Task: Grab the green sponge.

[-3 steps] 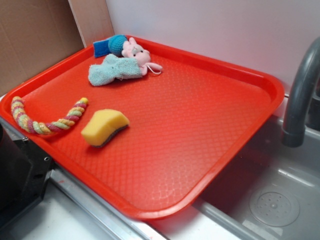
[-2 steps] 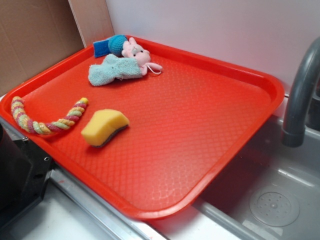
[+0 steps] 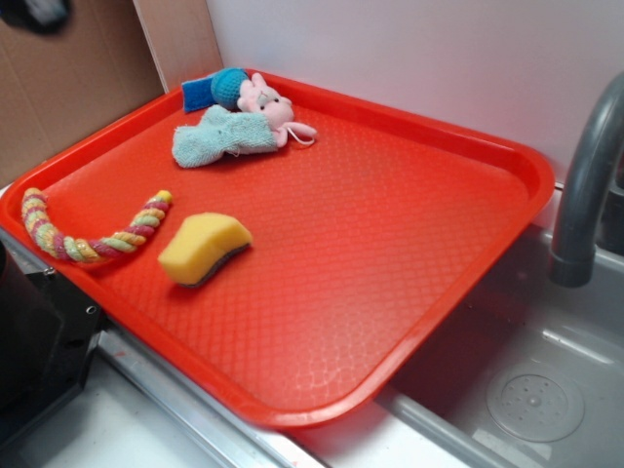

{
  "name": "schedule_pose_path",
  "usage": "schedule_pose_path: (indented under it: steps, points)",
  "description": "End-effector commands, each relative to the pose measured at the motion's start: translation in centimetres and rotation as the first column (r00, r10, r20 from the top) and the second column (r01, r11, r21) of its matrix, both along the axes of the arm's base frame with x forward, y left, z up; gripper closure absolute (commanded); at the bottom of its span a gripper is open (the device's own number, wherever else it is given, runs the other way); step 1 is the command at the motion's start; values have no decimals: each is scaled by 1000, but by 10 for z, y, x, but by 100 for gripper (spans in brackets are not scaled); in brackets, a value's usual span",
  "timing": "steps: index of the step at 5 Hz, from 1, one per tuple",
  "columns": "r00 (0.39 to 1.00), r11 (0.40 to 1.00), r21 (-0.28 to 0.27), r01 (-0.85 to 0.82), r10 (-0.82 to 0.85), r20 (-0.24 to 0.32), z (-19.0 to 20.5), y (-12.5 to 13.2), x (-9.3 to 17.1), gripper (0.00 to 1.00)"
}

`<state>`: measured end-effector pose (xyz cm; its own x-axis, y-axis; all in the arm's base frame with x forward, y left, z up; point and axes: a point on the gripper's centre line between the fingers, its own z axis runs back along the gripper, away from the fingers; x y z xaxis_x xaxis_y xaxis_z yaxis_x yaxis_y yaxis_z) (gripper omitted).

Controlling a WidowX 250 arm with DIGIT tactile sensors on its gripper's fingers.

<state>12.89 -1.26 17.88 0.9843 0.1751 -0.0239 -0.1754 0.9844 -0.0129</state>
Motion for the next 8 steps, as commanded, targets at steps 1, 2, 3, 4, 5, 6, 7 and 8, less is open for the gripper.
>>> schedule_pose_path:
  steps: [1,2,3,4,5,6,7,8]
  points:
    - [987,994,51,-98,90,136,-90,-9,18,0]
    - [986,994,41,-97,91,143,-119,-2,20,0]
    - [987,998,18,-57,54,150,-136,-8,29,0]
    - [989,1000,-1,3,-2,151,-143,-30,36,0]
    - [987,999,-19,46,-42,157,-142,-50,32,0]
    - [982,999,-42,30,-22,186,-122,-53,37,0]
    - [974,999,-40,17,-8,226,-94,-43,36,0]
    - [959,998,-59,4,13,282,-75,-32,38,0]
